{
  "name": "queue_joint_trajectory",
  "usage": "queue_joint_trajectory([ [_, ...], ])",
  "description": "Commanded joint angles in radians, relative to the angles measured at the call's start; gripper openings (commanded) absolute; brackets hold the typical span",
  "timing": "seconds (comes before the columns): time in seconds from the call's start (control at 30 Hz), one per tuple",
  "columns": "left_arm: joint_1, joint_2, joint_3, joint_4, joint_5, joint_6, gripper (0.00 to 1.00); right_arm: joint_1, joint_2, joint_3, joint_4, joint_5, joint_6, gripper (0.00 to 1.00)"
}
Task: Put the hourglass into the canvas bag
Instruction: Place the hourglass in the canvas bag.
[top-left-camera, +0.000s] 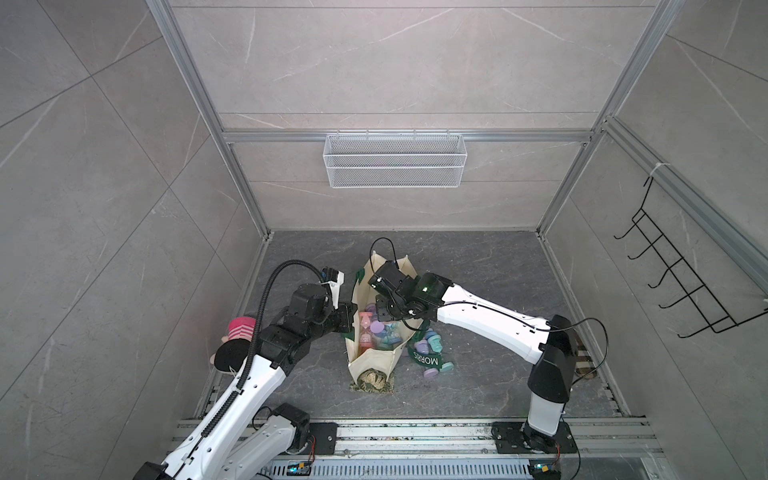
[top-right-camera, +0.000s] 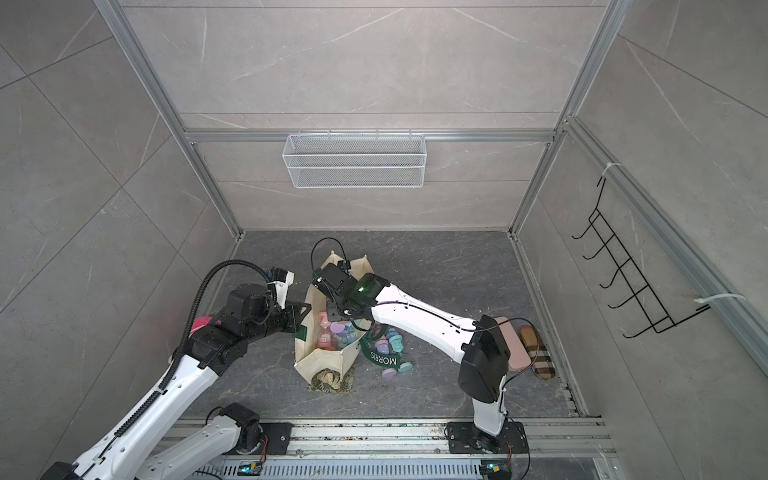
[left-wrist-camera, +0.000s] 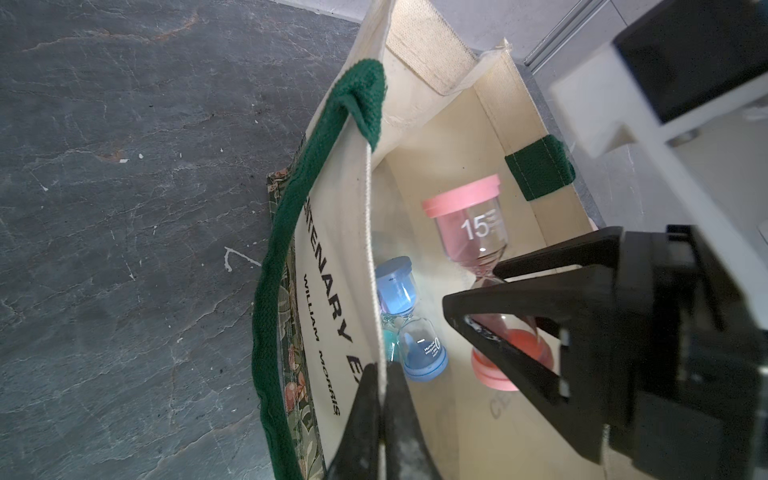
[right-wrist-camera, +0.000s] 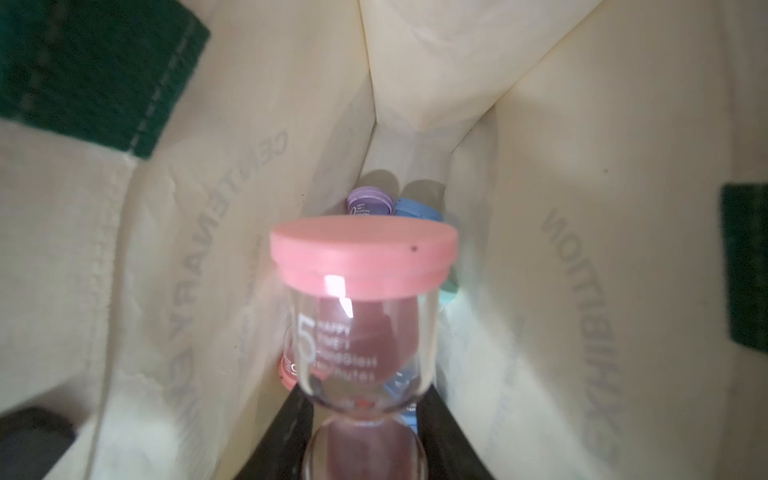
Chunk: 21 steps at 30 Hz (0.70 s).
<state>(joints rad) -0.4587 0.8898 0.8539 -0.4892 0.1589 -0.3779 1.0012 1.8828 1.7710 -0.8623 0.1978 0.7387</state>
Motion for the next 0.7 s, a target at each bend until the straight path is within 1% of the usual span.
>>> queue_joint_trajectory([
  [0.0,-0.004,-0.026,0.008,0.038,0.011,0.016,0.0,0.005,0.031,0.043,0.021,-0.026,0.026,0.0],
  [0.33,-0.004,-0.039,0.007,0.036,0.007,0.015,0.0,0.005,0.125,0.083,0.003,-0.07,0.037,0.0],
  [0.4,-0.005,-0.039,0.008,0.037,0.008,0.015,0.0,0.005,0.133,0.082,0.004,-0.072,0.041,0.09],
  [0.57,-0.004,-0.043,0.006,0.037,0.008,0.016,0.0,0.005,0.139,0.084,0.005,-0.075,0.042,0.39],
  [0.63,-0.005,-0.041,0.006,0.037,0.008,0.015,0.0,0.005,0.135,0.089,0.003,-0.075,0.041,0.47],
  [0.67,-0.004,-0.04,0.006,0.037,0.009,0.015,0.0,0.005,0.132,0.092,-0.001,-0.074,0.04,0.49],
])
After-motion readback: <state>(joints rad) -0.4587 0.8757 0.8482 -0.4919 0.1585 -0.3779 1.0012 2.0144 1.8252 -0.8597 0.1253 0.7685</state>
